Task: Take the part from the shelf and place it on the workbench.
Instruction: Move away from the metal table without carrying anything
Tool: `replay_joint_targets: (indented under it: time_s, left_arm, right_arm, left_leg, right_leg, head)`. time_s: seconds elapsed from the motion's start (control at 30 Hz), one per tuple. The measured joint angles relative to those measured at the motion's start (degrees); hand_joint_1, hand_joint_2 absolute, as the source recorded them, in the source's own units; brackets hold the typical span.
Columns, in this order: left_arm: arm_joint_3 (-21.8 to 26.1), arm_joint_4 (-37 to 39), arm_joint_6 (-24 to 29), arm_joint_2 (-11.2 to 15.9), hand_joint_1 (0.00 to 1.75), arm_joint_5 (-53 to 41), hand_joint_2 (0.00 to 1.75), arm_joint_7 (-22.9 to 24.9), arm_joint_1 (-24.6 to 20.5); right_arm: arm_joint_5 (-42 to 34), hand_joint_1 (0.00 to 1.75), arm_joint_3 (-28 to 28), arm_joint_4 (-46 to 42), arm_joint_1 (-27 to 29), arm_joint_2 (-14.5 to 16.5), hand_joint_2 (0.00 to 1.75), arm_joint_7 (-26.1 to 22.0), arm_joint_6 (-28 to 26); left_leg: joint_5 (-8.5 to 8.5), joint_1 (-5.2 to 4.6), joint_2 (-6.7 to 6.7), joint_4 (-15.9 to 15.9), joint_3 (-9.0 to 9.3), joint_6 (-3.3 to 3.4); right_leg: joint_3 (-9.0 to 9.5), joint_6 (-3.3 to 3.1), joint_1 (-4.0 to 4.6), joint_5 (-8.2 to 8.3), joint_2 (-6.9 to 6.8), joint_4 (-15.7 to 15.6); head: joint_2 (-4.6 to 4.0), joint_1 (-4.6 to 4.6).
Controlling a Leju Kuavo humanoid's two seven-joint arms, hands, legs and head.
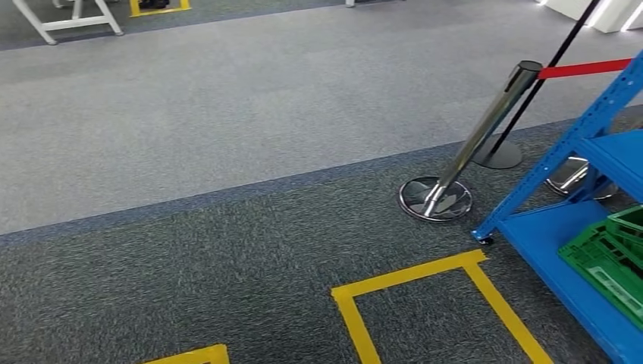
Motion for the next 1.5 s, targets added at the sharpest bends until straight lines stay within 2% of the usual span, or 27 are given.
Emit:
replay_joint_targets:
  time_s: [0.07, 0.13, 0.2, 0.27, 0.33, 0.4, 0.43, 0.47, 0.53, 0.6, 0.7, 0.77, 0.83, 0.87, 0.9, 0.93, 0.97, 1.07, 1.13, 1.2, 1.23, 1.3, 1.33, 1.4, 1.43, 1.47, 1.5]
  left_arm:
    - [2.4, 0.0, 0.6, -0.1, 0.0, 2.2, 0.0, -2.3, 0.0]
    - [4.7, 0.0, 1.0, -0.2, 0.0, 4.3, 0.0, -4.6, -0.1]
    - [7.0, -0.1, 1.5, -0.4, 0.0, 6.6, 0.0, -7.1, -0.3]
    - [9.2, -0.1, 1.8, -0.7, 0.0, 9.0, 0.0, -9.5, -0.4]
    - [11.5, -0.1, 2.1, -1.0, 0.0, 11.3, 0.0, -11.7, -0.3]
    - [14.0, -0.1, 2.3, -1.1, 0.0, 13.7, 0.0, -14.1, -0.3]
    - [15.3, -0.2, 2.3, -1.1, 0.0, 15.0, 0.0, -15.7, -0.3]
    - [16.6, -0.2, 2.3, -1.2, 0.0, 16.2, 0.0, -17.5, -0.4]
    - [19.2, -0.3, 2.1, -1.4, 0.0, 18.1, 0.0, -20.8, -0.7]
    - [21.1, -0.4, 1.6, -1.4, 0.0, 18.4, 0.0, -22.7, -0.9]
    - [22.8, -0.6, 0.0, -1.2, 0.0, 19.4, 0.0, -24.1, -1.2]
    - [24.6, -0.8, -2.0, -1.2, 0.0, 22.1, 0.0, -25.1, -1.4]
    - [26.8, -0.9, -2.9, -1.4, 0.0, 24.3, 0.0, -26.2, -1.3]
    - [27.7, -0.9, -3.0, -1.5, 0.0, 24.8, 0.0, -26.6, -1.3]
    - [28.5, -0.9, -2.9, -1.5, 0.0, 24.9, 0.0, -26.8, -1.2]
    - [29.1, -0.9, -2.9, -1.6, 0.0, 24.8, 0.0, -27.0, -1.2]
    - [29.5, -0.9, -2.9, -1.7, 0.0, 24.8, 0.0, -27.1, -1.2]
    - [30.5, -0.9, -3.1, -1.8, 0.0, 24.8, 0.0, -27.3, -1.3]
    - [31.0, -0.9, -3.2, -1.8, 0.0, 24.8, 0.0, -27.7, -1.5]
    - [31.5, -1.0, -3.1, -1.9, 0.0, 25.2, 0.0, -28.2, -1.7]
    - [31.8, -1.1, -3.2, -1.9, 0.0, 25.4, 0.0, -28.3, -1.7]
    - [32.4, -1.2, -3.5, -1.9, 0.0, 25.9, 0.0, -28.6, -1.7]
    - [32.7, -1.3, -3.7, -1.9, 0.0, 26.0, 0.0, -28.8, -1.6]
    - [33.2, -1.4, -4.0, -1.7, 0.0, 26.1, 0.0, -29.3, -1.4]
    - [33.4, -1.4, -4.0, -1.6, 0.0, 26.1, 0.0, -29.6, -1.4]
    - [33.6, -1.4, -4.0, -1.6, 0.0, 26.1, 0.0, -29.8, -1.4]
    - [33.7, -1.4, -4.0, -1.6, 0.0, 26.1, 0.0, -29.9, -1.4]
  right_arm:
    - [-1.2, 0.0, -0.9, 0.0, -0.1, 0.2, 0.0, -1.0, -1.0]
    - [-2.3, 0.0, -1.8, 0.0, -0.2, 0.4, 0.0, -2.2, -2.0]
    - [-3.3, 0.0, -2.9, 0.0, 0.0, 0.4, 0.0, -3.2, -3.1]
    - [-4.3, 0.0, -3.9, 0.0, 0.1, 0.4, 0.0, -4.1, -4.1]
    - [-5.4, 0.0, -4.9, 0.0, -0.1, 0.3, 0.0, -5.0, -4.9]
    - [-6.5, 0.0, -6.0, 0.0, -0.2, 0.2, 0.0, -6.5, -5.7]
    - [-7.2, 0.0, -6.6, -0.1, -0.1, 0.1, 0.0, -7.5, -6.1]
    - [-7.8, 0.0, -7.2, -0.1, 0.0, 0.0, 0.0, -8.8, -6.5]
    - [-8.7, 0.0, -8.3, -0.2, 0.0, -0.2, 0.0, -11.3, -7.2]
    - [-9.1, 0.0, -9.0, -0.2, -0.4, -0.3, 0.0, -13.1, -7.6]
    - [-10.1, 0.0, -9.9, -0.3, -0.5, -0.3, 0.0, -15.3, -8.2]
    - [-11.5, 0.0, -10.8, -0.4, -0.5, -0.3, 0.0, -17.4, -8.5]
    - [-13.1, 0.0, -11.8, -0.4, -0.8, -0.3, 0.0, -19.7, -8.7]
    - [-13.7, 0.0, -12.3, -0.4, -0.9, -0.3, 0.0, -20.5, -8.8]
    - [-14.0, 0.0, -12.8, -0.4, -1.0, -0.2, 0.0, -21.0, -8.8]
    - [-14.2, 0.0, -13.2, -0.4, -1.0, -0.2, 0.0, -21.3, -8.9]
    - [-14.2, 0.0, -13.5, -0.4, -1.0, -0.2, 0.0, -21.4, -9.0]
    - [-14.0, 0.0, -13.9, -0.4, -1.0, 0.0, 0.0, -21.5, -9.0]
    - [-13.8, 0.0, -14.0, -0.4, -0.9, 0.2, 0.0, -21.6, -8.9]
    - [-13.6, 0.0, -14.1, -0.4, -0.7, 0.3, 0.0, -21.7, -8.9]
    - [-13.6, 0.0, -14.2, -0.4, -0.6, 0.3, 0.0, -21.7, -9.0]
    - [-13.5, 0.0, -14.4, -0.4, -0.8, 0.3, 0.0, -22.0, -9.2]
    - [-13.5, 0.0, -14.4, -0.4, -1.0, 0.3, 0.0, -22.3, -9.2]
    - [-13.6, 0.0, -14.5, -0.4, -1.1, 0.3, 0.0, -23.2, -9.2]
    - [-13.7, 0.0, -14.6, -0.4, -1.1, 0.3, 0.0, -23.6, -9.2]
    - [-13.8, 0.0, -14.6, -0.4, -1.0, 0.3, 0.0, -24.0, -9.2]
    - [-13.9, 0.0, -14.7, -0.4, -1.0, 0.3, 0.0, -24.2, -9.2]
  left_leg:
    - [3.04, -0.04, -3.26, -7.1, 2.73, 0.51]
    - [3.27, -0.11, -4.81, -9.7, 3.61, 0.5]
    - [3.57, -0.12, -3.45, -10.4, 3.89, 0.53]
    - [4.08, 0.03, -1.77, -11.4, 4.23, 0.85]
    - [4.24, 0.02, 0.21, -11.8, 4.31, 1.08]
    - [4.13, -0.02, 2.31, -11.7, 4.3, 1.1]
    - [4.05, -0.01, 3.2, -11.7, 4.33, 1.04]
    - [3.93, 0.05, 3.98, -11.6, 4.36, 0.91]
    - [3.53, 0.06, 5.26, -11.3, 4.47, 0.38]
    - [3.05, -0.17, 6.31, -10.9, 4.69, -0.3]
    - [2.7, -0.11, 7.46, -10.7, 5.16, -1.09]
    - [0.91, 0.22, 5.72, -8.7, 4.58, -1.63]
    - [-2.95, 0.35, 2.74, -2.0, 1.82, -1.87]
    - [-4.76, 0.35, 1.96, 2.2, -0.04, -1.84]
    - [-5.71, 0.3, 1.61, 5.3, -1.55, -1.75]
    - [-5.4, 0.25, 1.43, 6.5, -2.25, -1.54]
    - [-3.99, 0.18, 1.24, 5.5, -1.97, -1.23]
    - [2.17, -0.12, -1.09, -5.6, 2.37, 0.15]
    - [3.18, -0.29, -2.44, -9.7, 3.89, 0.54]
    - [3.28, -0.29, -2.24, -10.5, 4.05, 0.61]
    - [3.58, -0.21, -1.93, -11.0, 4.2, 0.74]
    - [4.2, 0.07, -1.07, -12.0, 4.48, 1.08]
    - [4.28, 0.04, -0.56, -12.1, 4.52, 1.16]
    - [4.28, 0.04, 0.41, -12.1, 4.44, 1.2]
    - [4.24, 0.07, 0.79, -12.1, 4.43, 1.14]
    - [4.17, 0.14, 1.04, -12.0, 4.43, 1.03]
    - [4.06, 0.25, 1.18, -11.9, 4.45, 0.83]
  right_leg:
    - [-0.1, 0.23, 0.03, 0.06, 1.56, 0.1]
    - [-0.63, 0.85, -0.22, 0.32, 2.95, 0.1]
    - [-1.44, 1.57, -0.48, 0.5, 3.63, 0.1]
    - [-2.97, 1.98, -0.27, -0.99, 0.88, 2.2]
    - [-6.26, 2.35, -0.15, -4.59, -2.86, 8.8]
    - [-9.31, 2.88, -0.38, -6.83, -4.1, 15.0]
    - [-9.43, 3.12, -0.53, -6.42, -4.37, 15.5]
    - [-8.28, 3.34, -0.71, -4.98, -4.78, 13.5]
    - [-3.75, 3.58, -0.85, -1.67, -7.09, 5.6]
    - [-0.64, 3.06, -0.74, -0.32, -8.79, 0.4]
    - [-0.44, 1.77, -0.56, -0.25, -7.51, -0.1]
    - [-0.48, 1.01, -0.64, -0.01, -6.26, -0.2]
    - [-0.53, 0.42, -0.63, 0.19, -4.84, -0.2]
    - [-0.58, 0.22, -0.54, 0.24, -4.03, -0.2]
    - [-0.59, 0.13, -0.43, 0.27, -3.17, -0.2]
    - [-0.57, 0.08, -0.31, 0.29, -2.29, -0.2]
    - [-0.51, 0.06, -0.2, 0.32, -1.44, -0.2]
    - [-0.49, 0.12, 0.0, 0.42, 0.66, -0.1]
    - [-0.89, 0.54, -0.05, 0.59, 1.5, 0.0]
    - [-1.29, 1.25, -0.22, 0.78, 2.03, -0.1]
    - [-1.58, 1.53, -0.23, 0.53, 1.51, 0.1]
    - [-3.35, 1.98, -0.1, -1.8, -1.01, 3.4]
    - [-4.89, 2.18, -0.12, -3.7, -2.54, 6.8]
    - [-8.05, 2.73, -0.39, -6.77, -3.95, 13.8]
    - [-8.67, 3.03, -0.62, -7.01, -4.17, 15.4]
    - [-8.07, 3.31, -0.86, -6.11, -4.32, 14.6]
    - [-6.34, 3.55, -1.13, -4.4, -4.5, 11.6]
  head:
    - [0.0, 0.04]
    - [0.0, 0.05]
    - [0.0, 0.05]
    - [0.0, 0.35]
    - [0.0, 0.67]
    - [0.0, 0.73]
    - [0.0, 0.73]
    - [0.0, 0.74]
    - [0.0, 0.8]
    - [0.0, 0.67]
    - [0.0, 0.42]
    - [0.0, 0.27]
    - [0.0, 0.09]
    - [0.0, 0.06]
    - [0.0, 0.05]
    - [0.0, 0.05]
    - [0.0, 0.07]
    - [0.0, 0.08]
    - [0.0, 0.09]
    - [0.0, 0.09]
    - [0.0, 0.13]
    - [0.0, 0.4]
    - [0.0, 0.54]
    - [0.0, 0.63]
    - [0.0, 0.63]
    - [0.0, 0.63]
    - [0.0, 0.64]
